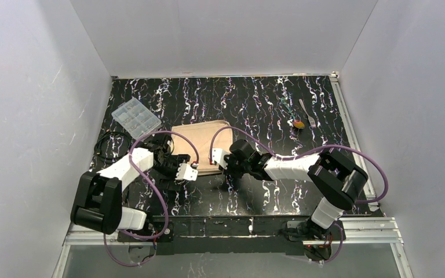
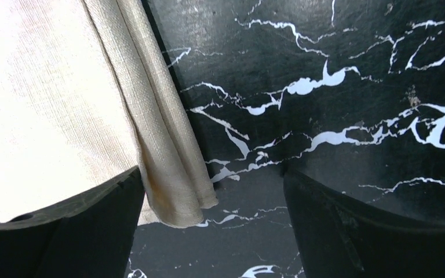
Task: Fold the napkin into a case and place the utensils inside
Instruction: Pick up the upper triangle-folded napkin from the center of the board.
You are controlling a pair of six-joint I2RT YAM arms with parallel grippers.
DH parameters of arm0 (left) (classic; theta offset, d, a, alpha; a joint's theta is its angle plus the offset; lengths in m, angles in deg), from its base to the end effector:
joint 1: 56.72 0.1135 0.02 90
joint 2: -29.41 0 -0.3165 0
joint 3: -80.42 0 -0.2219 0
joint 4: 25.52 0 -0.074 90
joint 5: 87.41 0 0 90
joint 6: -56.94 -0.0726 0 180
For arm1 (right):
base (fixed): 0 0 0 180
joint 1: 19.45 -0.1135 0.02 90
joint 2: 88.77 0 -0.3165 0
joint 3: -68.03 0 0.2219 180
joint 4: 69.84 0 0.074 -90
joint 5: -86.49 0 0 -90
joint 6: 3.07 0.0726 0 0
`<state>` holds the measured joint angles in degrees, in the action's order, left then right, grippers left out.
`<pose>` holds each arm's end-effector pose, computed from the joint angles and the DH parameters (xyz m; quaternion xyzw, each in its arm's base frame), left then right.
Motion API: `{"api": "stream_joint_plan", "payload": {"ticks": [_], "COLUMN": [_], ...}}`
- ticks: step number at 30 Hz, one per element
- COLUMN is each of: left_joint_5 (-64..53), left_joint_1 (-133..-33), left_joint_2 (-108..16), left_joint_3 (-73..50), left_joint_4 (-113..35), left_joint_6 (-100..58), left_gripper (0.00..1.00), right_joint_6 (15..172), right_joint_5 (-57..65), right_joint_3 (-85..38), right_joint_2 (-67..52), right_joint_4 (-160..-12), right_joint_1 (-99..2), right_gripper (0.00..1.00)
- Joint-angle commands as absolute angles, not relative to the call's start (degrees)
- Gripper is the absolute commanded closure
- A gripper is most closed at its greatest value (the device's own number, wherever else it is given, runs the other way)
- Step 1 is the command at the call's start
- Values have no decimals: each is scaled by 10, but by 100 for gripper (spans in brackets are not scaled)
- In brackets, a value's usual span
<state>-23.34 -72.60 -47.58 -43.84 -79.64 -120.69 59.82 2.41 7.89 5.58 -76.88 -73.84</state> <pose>0.1748 -0.0827 0.2067 0.7768 0.5759 -0.1076 0.2309 0.1904 0.2787 0.2079 -0.6099 0.6752 0.1429 0.3894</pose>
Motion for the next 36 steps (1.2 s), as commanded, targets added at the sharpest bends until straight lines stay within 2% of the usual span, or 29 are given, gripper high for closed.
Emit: {"api": "stream_joint_plan", "payload": {"ticks": [1, 9, 17, 22, 24, 29, 36], "left_joint_5": [-215, -209, -185, -171, -162, -158, -200], "left_joint_1": [-723, -724, -724, -724, -725, -725, -746], "left_joint_2": [-487, -469, -474, -472, -475, -474, -376], "left_joint_3": [-448, -480, -506, -523, -524, -477, -383], "left_joint_4": [-764, -706, -675, -649, -639, -664, -848], "left_joint_6": [-1215, -1211, -1215, -1214, -1210, -1176, -1160], "left_gripper": [18, 38, 71, 88, 100, 100, 100], "right_joint_6": [608, 609, 607, 616, 627, 668, 750], "right_joint_5": [26, 23, 29, 52, 65, 76, 57], "right_joint_3": [66, 69, 80, 71, 68, 69, 33], "right_joint_2": [51, 48, 39, 39, 37, 0, -102], "right_joint_4": [-790, -790, -791, -797, -806, -835, -978], "right_joint_1": [-743, -742, -742, -742, -742, -744, -774], "right_gripper": [87, 89, 90, 96, 99, 99, 99]}}
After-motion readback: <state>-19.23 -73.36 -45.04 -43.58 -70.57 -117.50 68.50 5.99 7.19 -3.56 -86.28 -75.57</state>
